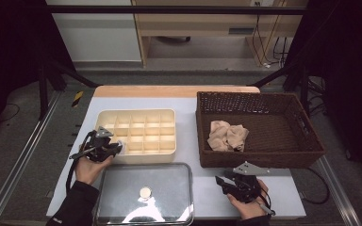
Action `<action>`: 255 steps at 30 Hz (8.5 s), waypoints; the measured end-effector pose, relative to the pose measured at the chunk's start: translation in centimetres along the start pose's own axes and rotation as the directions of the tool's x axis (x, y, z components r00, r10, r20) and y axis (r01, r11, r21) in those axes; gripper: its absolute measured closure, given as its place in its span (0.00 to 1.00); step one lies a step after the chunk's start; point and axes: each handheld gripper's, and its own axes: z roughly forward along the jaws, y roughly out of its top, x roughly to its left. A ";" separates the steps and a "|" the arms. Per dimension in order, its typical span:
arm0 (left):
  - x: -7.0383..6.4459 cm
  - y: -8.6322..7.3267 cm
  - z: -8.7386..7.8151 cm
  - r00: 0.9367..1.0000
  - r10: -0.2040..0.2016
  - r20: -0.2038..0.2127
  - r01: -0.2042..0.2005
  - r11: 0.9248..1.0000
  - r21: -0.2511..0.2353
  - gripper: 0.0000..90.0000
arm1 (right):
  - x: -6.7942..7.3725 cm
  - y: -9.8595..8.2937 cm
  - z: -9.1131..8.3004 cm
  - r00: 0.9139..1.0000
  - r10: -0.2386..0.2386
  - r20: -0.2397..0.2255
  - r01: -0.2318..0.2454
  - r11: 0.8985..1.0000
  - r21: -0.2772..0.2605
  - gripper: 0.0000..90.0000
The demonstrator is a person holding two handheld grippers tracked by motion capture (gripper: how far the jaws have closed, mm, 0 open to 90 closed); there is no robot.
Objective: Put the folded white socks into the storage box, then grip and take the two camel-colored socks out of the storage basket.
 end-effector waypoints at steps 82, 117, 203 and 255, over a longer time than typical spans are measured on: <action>-3.5 -10.5 -4.2 0.996 -0.090 0.006 0.088 0.963 -0.255 0.36 | -3.7 10.8 -1.9 0.989 0.026 0.146 0.010 0.972 -0.237 0.46; -3.4 -10.6 -4.0 0.996 -0.088 0.014 0.089 0.965 -0.245 0.36 | -9.8 15.4 2.9 0.952 0.089 0.292 -0.032 0.980 -0.194 0.46; -3.3 -10.6 -3.9 0.996 -0.085 0.016 0.086 0.967 -0.238 0.36 | -10.9 14.9 4.7 0.961 0.027 0.275 -0.013 0.998 -0.054 1.00; -3.2 -10.6 -3.8 0.995 -0.094 0.019 0.095 0.968 -0.230 0.36 | -10.3 16.4 1.5 0.967 0.023 0.253 0.007 0.993 -0.120 0.98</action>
